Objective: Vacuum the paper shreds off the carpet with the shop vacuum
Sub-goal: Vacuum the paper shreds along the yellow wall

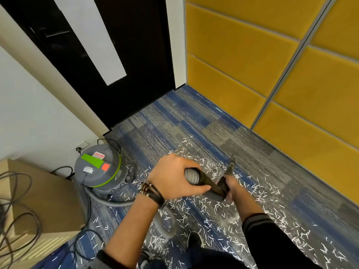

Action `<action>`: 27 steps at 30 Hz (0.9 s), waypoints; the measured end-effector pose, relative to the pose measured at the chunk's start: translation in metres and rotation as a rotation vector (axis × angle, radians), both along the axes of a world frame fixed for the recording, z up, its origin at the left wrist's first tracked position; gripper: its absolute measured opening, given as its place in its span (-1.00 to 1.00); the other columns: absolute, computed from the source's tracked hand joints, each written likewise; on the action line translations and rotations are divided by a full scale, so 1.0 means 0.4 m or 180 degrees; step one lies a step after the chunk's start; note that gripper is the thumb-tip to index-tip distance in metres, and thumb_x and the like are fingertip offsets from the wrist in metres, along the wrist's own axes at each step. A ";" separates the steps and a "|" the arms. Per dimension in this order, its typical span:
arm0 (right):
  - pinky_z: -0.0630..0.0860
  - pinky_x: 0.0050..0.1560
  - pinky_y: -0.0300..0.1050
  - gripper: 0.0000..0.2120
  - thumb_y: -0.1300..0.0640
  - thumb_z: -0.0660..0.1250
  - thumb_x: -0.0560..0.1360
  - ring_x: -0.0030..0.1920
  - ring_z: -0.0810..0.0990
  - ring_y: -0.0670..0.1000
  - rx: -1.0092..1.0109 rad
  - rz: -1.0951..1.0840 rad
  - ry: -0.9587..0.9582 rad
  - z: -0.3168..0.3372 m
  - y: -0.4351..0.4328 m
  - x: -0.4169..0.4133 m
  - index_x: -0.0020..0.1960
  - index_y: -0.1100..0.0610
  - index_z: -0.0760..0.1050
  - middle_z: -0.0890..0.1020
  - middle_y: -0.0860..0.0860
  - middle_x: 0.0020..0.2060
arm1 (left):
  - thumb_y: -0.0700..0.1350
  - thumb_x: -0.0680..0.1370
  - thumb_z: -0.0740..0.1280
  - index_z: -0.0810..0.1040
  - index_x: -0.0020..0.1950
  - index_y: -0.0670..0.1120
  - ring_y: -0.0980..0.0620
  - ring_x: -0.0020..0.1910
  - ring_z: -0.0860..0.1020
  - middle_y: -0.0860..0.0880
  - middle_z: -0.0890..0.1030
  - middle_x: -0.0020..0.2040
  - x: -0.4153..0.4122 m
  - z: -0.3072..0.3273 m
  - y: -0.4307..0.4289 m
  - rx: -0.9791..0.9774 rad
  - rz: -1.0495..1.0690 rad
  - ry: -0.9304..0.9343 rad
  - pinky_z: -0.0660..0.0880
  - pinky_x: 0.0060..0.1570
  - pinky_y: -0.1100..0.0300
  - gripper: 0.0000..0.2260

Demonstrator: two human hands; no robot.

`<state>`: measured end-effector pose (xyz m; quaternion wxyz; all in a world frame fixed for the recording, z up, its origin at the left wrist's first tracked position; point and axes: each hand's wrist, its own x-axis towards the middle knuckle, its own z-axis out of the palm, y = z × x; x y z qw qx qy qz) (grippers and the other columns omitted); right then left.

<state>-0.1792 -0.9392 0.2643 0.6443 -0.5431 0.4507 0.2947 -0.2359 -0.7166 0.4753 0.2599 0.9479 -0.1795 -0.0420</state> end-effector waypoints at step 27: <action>0.65 -0.20 0.08 -0.54 -0.11 0.06 0.67 0.04 0.59 0.18 0.0723 0.0164 0.0360 -0.024 0.306 -0.085 0.32 0.25 0.35 0.57 0.24 0.24 | 0.36 0.37 0.50 0.73 -0.11 0.13 0.20 -0.28 0.62 0.21 0.68 -0.26 -0.112 0.095 0.306 -0.0354 0.0032 -0.0267 0.55 -0.16 0.24 -0.66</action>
